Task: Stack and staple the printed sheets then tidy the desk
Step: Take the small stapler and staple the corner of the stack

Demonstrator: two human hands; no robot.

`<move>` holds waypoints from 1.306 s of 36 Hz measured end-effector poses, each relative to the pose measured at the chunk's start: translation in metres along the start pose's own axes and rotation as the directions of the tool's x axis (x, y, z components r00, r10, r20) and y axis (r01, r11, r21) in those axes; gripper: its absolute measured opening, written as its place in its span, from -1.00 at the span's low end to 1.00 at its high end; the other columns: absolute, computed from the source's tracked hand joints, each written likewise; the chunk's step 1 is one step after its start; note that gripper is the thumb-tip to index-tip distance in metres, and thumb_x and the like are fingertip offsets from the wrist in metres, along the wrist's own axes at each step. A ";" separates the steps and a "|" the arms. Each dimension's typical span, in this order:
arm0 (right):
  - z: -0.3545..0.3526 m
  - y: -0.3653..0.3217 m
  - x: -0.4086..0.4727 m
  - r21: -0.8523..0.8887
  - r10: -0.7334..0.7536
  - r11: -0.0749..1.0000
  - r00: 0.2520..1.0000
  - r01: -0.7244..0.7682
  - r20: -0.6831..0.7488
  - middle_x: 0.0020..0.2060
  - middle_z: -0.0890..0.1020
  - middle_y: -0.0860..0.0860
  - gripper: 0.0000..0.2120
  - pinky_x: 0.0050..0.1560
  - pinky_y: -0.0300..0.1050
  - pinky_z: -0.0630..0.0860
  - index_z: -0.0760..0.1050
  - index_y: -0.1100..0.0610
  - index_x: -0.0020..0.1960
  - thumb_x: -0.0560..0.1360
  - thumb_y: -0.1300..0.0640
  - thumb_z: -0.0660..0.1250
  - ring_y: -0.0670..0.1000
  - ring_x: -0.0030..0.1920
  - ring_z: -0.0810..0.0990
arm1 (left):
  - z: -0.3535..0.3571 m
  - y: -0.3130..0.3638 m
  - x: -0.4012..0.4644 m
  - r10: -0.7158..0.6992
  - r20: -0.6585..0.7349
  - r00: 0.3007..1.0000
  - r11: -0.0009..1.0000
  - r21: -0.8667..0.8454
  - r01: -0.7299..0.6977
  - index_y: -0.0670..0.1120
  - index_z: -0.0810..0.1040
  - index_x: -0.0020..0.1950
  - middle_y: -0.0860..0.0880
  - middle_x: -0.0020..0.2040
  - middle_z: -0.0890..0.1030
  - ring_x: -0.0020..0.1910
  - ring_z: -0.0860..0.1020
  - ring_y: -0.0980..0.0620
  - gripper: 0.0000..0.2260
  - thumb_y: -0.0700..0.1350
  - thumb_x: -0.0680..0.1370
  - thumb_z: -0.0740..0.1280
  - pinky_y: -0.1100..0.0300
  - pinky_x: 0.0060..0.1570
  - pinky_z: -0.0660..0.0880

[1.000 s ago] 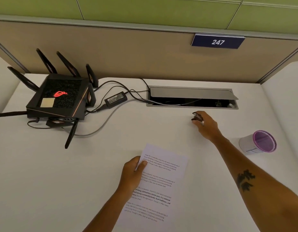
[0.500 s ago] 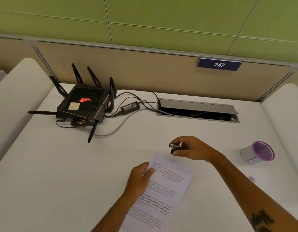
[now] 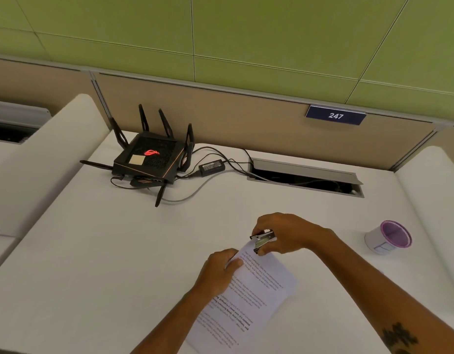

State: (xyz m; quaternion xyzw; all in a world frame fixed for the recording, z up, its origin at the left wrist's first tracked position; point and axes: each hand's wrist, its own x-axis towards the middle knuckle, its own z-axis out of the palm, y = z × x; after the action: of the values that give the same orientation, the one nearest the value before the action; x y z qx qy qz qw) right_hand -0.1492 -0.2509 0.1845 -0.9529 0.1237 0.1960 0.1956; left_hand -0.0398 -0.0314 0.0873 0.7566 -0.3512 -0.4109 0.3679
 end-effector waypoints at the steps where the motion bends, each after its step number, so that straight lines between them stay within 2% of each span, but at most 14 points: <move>1: -0.001 -0.003 0.000 -0.017 0.000 1.000 1.000 0.000 0.004 0.20 0.60 -0.20 -0.54 0.13 -0.14 0.54 0.55 -0.16 0.31 0.47 -0.28 0.47 -0.10 0.17 0.54 | 0.000 -0.001 -0.001 0.007 0.001 1.000 1.000 0.009 -0.008 0.03 0.61 0.19 0.04 0.05 0.73 -0.12 0.74 0.07 -0.81 0.08 0.73 0.25 0.32 -0.17 0.65; 9: -0.003 -0.022 -0.003 -0.085 0.006 0.996 1.000 -0.004 0.020 0.18 0.62 -0.17 -0.53 0.07 -0.20 0.51 0.58 -0.12 0.29 0.46 -0.28 0.48 -0.09 0.15 0.56 | -0.001 -0.006 -0.009 0.048 0.015 0.999 0.998 0.045 -0.048 0.07 0.59 0.21 0.06 0.08 0.72 -0.09 0.74 0.07 -0.82 0.09 0.73 0.24 0.32 -0.16 0.64; 13: -0.004 -0.031 -0.005 -0.103 0.003 0.995 1.000 -0.001 0.025 0.17 0.64 -0.17 -0.55 0.10 -0.19 0.55 0.60 -0.12 0.27 0.46 -0.27 0.49 -0.07 0.14 0.58 | -0.001 -0.008 -0.010 0.063 0.016 0.998 0.996 0.061 -0.063 0.13 0.55 0.16 0.09 0.07 0.71 -0.09 0.73 0.09 -0.86 0.11 0.73 0.24 0.34 -0.15 0.64; 20: -0.006 -0.040 -0.006 -0.140 0.006 0.990 0.999 -0.001 0.035 0.15 0.65 -0.17 -0.56 0.14 -0.14 0.60 0.62 -0.10 0.27 0.47 -0.27 0.48 -0.05 0.12 0.60 | -0.002 -0.008 -0.012 0.083 0.017 0.996 0.994 0.063 -0.084 0.11 0.55 0.13 0.11 0.02 0.68 -0.15 0.69 0.13 -0.87 0.09 0.73 0.24 0.37 -0.21 0.60; 27: -0.011 -0.047 -0.007 -0.193 -0.025 0.981 0.998 0.034 0.049 0.10 0.67 -0.11 -0.62 0.07 -0.13 0.60 0.64 -0.02 0.24 0.53 -0.20 0.46 -0.04 0.07 0.61 | -0.003 -0.007 -0.010 0.109 0.009 0.994 0.990 0.085 -0.110 0.13 0.52 0.08 0.10 0.01 0.68 -0.19 0.68 0.17 -0.89 0.09 0.73 0.24 0.38 -0.20 0.61; 30: -0.012 -0.048 -0.007 -0.207 -0.031 0.978 0.998 0.040 0.051 0.09 0.68 -0.11 -0.64 0.06 -0.13 0.59 0.65 -0.01 0.23 0.54 -0.19 0.45 -0.04 0.05 0.61 | -0.004 -0.006 -0.009 0.105 0.014 0.994 0.992 0.067 -0.106 0.13 0.53 0.10 0.11 0.03 0.68 -0.13 0.69 0.14 -0.90 0.12 0.71 0.28 0.35 -0.15 0.62; 34: -0.014 -0.050 -0.007 -0.216 -0.033 0.975 0.998 0.044 0.056 0.07 0.67 -0.12 -0.67 0.06 -0.13 0.61 0.66 -0.02 0.22 0.54 -0.15 0.46 -0.03 0.04 0.62 | -0.005 -0.001 -0.007 0.114 0.032 0.993 0.994 -0.009 -0.113 0.15 0.55 0.20 0.15 0.10 0.69 -0.03 0.71 0.14 -0.81 0.18 0.65 0.37 0.32 -0.07 0.65; 38: -0.014 -0.050 -0.006 -0.224 -0.040 0.973 0.998 0.049 0.045 0.03 0.68 -0.12 -0.69 -0.01 -0.17 0.61 0.67 -0.02 0.22 0.54 -0.13 0.46 -0.03 -0.01 0.63 | -0.003 0.007 -0.003 0.133 0.032 0.991 0.989 -0.072 -0.130 0.18 0.53 0.35 0.16 0.22 0.69 0.08 0.71 0.09 -0.60 0.29 0.57 0.41 0.29 0.00 0.63; 41: -0.015 -0.049 -0.006 -0.243 -0.054 0.968 0.998 0.060 0.033 0.03 0.68 -0.11 -0.70 -0.05 -0.18 0.59 0.67 -0.02 0.23 0.55 -0.10 0.46 -0.03 -0.02 0.64 | -0.001 0.015 0.001 0.133 0.037 0.990 0.985 -0.118 -0.128 0.17 0.53 0.39 0.16 0.22 0.69 0.10 0.72 0.09 -0.52 0.33 0.53 0.44 0.25 0.02 0.66; 43: -0.016 -0.049 -0.006 -0.254 -0.063 0.965 0.998 0.067 0.022 0.02 0.68 -0.10 -0.71 -0.06 -0.17 0.61 0.67 -0.02 0.23 0.55 -0.07 0.46 -0.03 -0.04 0.64 | -0.001 0.019 0.004 0.131 0.037 0.991 0.982 -0.139 -0.125 0.17 0.56 0.32 0.16 0.16 0.72 0.06 0.74 0.08 -0.56 0.33 0.52 0.44 0.16 0.04 0.71; 47: -0.017 -0.048 -0.005 -0.283 -0.076 0.956 0.997 0.073 0.002 -0.04 0.67 -0.10 -0.78 -0.10 -0.15 0.59 0.68 -0.03 0.19 0.55 0.00 0.45 -0.05 -0.10 0.61 | 0.000 0.025 0.006 0.155 0.019 0.988 0.976 -0.155 -0.150 0.23 0.56 0.12 0.15 0.00 0.74 -0.04 0.75 0.09 -0.78 0.29 0.58 0.41 0.20 -0.06 0.65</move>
State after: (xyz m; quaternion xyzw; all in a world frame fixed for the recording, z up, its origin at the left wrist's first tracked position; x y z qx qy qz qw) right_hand -0.1333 -0.2141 0.2171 -0.9759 0.0592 0.2000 0.0640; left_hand -0.0427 -0.0483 0.1066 0.6903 -0.3815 -0.4190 0.4498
